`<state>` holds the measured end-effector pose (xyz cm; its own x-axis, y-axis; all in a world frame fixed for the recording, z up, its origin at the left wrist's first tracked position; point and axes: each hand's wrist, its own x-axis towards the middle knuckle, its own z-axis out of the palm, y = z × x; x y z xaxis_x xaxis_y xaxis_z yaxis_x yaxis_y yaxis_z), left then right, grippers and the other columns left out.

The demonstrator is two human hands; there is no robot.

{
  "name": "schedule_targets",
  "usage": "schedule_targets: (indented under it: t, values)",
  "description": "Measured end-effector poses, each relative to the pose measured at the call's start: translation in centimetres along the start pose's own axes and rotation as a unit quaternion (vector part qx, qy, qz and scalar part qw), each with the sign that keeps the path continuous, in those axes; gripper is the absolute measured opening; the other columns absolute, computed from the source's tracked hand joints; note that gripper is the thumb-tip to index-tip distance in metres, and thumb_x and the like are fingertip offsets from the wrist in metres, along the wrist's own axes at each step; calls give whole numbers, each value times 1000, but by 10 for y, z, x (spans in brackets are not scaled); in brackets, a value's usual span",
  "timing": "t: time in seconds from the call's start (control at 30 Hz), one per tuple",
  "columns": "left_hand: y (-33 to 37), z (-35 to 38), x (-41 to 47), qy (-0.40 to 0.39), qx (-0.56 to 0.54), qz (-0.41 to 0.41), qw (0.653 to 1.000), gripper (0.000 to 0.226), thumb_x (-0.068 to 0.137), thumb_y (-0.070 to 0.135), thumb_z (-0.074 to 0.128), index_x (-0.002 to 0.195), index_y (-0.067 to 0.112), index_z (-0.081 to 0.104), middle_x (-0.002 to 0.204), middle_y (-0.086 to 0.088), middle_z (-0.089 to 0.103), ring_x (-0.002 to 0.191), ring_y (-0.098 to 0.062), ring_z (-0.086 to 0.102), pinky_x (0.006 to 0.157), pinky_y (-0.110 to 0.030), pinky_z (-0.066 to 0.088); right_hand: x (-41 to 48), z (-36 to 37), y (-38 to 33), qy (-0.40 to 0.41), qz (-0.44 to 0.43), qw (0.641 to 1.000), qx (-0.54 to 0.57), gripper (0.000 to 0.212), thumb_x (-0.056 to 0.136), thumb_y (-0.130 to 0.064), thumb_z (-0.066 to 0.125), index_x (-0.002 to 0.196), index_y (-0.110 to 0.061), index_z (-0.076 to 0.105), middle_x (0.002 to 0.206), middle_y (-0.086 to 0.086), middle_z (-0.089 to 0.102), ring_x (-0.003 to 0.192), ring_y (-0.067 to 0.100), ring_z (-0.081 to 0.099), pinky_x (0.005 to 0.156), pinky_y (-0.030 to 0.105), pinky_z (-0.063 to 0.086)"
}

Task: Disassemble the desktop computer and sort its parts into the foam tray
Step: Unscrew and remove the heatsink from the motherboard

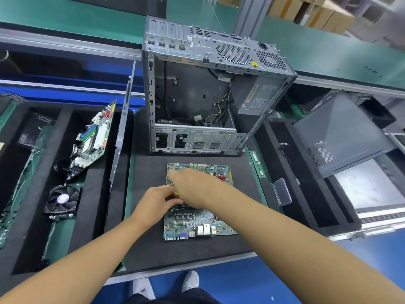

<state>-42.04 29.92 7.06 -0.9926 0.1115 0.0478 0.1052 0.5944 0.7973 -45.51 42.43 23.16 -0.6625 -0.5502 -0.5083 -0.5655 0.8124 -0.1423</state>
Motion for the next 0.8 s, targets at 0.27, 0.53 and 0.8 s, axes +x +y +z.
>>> schedule_targets:
  t: [0.27, 0.53, 0.8]
  values:
    - [9, 2, -3, 28, 20, 60, 998, 77, 73, 0, 71, 74, 71, 44, 80, 51, 51, 66, 16, 48, 57, 6, 31, -6, 15, -6, 52, 82, 994, 41, 44, 103, -41, 42, 116, 1, 46, 108, 16, 55, 99, 37, 61, 67, 38, 40]
    - [-9, 7, -2, 12, 32, 10, 999, 13, 78, 12, 75, 71, 15, 64, 68, 10, 61, 69, -6, 55, 57, -12, 39, -4, -3, -4, -12, -11, 1000, -21, 28, 92, 1, 54, 117, -6, 44, 92, 12, 49, 80, 30, 49, 51, 32, 31]
    - [-4, 9, -3, 20, 16, -20, 999, 14, 78, 17, 76, 69, 17, 65, 60, 21, 55, 68, 5, 56, 55, -11, 36, -8, 6, 0, 14, 6, 998, -68, 31, 102, -27, 49, 130, -14, 43, 107, 16, 45, 94, 34, 55, 69, 40, 45]
